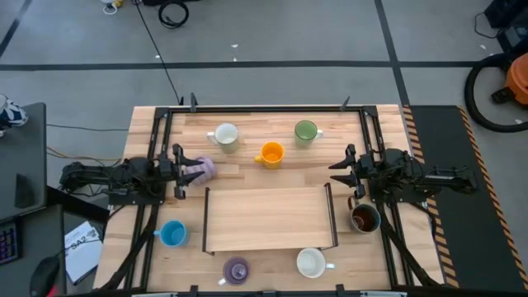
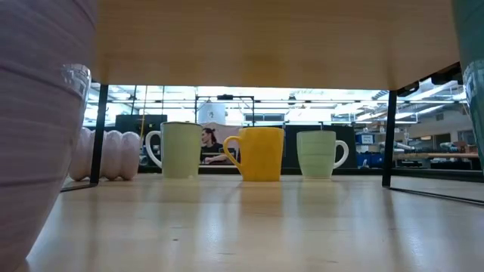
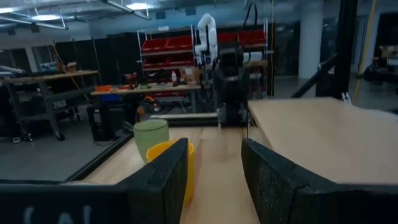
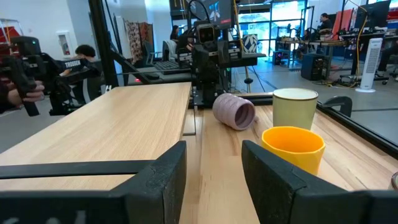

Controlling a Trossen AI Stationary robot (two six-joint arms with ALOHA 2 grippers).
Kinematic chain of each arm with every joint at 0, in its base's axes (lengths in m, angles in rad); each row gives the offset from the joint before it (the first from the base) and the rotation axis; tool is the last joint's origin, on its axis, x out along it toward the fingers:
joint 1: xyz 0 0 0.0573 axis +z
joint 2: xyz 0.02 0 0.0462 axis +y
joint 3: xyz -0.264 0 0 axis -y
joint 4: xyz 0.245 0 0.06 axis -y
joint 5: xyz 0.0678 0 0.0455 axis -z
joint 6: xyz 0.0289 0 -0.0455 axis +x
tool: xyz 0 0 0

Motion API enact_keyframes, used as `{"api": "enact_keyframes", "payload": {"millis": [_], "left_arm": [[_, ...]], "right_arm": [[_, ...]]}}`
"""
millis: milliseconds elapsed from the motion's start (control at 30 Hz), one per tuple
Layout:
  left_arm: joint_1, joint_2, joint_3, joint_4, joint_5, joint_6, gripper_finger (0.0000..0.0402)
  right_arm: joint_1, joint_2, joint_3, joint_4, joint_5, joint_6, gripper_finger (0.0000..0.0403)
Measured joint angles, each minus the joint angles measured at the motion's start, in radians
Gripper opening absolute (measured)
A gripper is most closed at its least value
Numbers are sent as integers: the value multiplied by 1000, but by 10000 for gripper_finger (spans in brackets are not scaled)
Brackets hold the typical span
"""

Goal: Place coffee mugs
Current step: Put the white green mug on the shelf

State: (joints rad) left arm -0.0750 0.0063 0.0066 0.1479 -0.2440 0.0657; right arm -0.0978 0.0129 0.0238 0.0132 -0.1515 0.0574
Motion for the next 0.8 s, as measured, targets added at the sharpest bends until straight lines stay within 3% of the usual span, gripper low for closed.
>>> {"api": "enact_keyframes", "payload": {"millis": [333,533,667,800], "left_arm": [[0,0,0,77,-16,-61,158],[0,0,0,171,-151,-164,163],[-1,0,0,184,-203,-192,196],[0,0,0,183,-331,-247,244]], "right_arm": [[0,0,0,0,0,0,160],[0,0,0,0,0,0,160],[0,0,0,0,0,0,160],[0,0,0,0,0,0,160]]}}
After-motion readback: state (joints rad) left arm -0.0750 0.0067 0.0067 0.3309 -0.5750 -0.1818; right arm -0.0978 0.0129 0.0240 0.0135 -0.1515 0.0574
